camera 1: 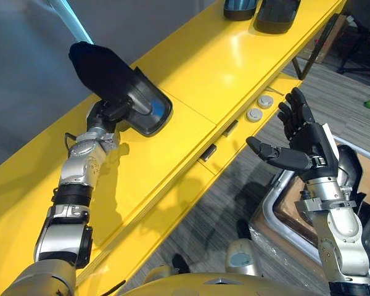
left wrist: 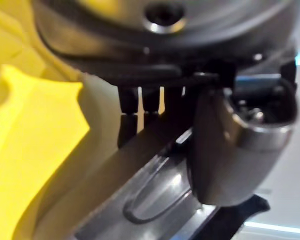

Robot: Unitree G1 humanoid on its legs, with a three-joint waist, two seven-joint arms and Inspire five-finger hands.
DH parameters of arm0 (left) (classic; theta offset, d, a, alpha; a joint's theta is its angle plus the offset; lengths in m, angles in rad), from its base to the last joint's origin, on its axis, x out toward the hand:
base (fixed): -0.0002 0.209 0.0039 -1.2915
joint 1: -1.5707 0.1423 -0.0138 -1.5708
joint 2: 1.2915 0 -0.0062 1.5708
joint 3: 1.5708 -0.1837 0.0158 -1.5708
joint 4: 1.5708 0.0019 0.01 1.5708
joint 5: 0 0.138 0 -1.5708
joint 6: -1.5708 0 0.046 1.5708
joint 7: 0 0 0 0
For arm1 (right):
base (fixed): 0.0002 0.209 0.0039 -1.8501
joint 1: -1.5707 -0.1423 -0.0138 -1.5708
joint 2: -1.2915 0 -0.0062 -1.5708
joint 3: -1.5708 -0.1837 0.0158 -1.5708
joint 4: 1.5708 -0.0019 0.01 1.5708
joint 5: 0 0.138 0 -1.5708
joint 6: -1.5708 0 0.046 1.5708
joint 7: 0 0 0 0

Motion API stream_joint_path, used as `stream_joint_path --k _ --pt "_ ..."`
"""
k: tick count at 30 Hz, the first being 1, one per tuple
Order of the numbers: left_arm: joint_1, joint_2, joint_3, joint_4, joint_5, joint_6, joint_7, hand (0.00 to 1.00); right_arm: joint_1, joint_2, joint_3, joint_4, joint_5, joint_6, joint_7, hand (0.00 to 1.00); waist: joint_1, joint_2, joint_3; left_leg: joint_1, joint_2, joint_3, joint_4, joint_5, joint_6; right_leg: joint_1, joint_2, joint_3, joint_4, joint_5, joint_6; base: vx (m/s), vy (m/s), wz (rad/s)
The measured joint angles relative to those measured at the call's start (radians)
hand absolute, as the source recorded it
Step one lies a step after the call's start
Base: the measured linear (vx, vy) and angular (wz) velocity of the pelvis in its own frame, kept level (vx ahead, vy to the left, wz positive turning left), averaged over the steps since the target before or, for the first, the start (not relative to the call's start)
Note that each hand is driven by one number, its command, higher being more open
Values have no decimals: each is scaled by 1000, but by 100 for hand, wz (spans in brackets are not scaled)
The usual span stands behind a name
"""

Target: Walk over and take three plastic housings, then place them on the shelf

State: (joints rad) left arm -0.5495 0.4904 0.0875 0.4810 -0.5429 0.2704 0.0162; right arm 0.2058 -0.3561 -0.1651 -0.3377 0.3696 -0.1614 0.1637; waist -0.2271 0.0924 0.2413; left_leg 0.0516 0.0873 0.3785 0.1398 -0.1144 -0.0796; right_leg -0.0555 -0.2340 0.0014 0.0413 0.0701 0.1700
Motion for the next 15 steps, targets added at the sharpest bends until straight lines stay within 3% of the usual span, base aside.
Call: stream_joint_path --k 7,15 --pt "-6 41 7 26 12 12 -42 100 -21 0 27 -32 1 0 -22 100 2 -9 31 -11 11 -9 22 -5 -4 1 7 -9 5 0 0 -6 -6 2" --pt "-14 69 -35 17 168 -9 -89 100 -33 0 44 -33 39 0 -41 100 1 -2 50 -22 15 -24 32 -6 -5 3 8 -24 6 -1 0 -17 -10 4"
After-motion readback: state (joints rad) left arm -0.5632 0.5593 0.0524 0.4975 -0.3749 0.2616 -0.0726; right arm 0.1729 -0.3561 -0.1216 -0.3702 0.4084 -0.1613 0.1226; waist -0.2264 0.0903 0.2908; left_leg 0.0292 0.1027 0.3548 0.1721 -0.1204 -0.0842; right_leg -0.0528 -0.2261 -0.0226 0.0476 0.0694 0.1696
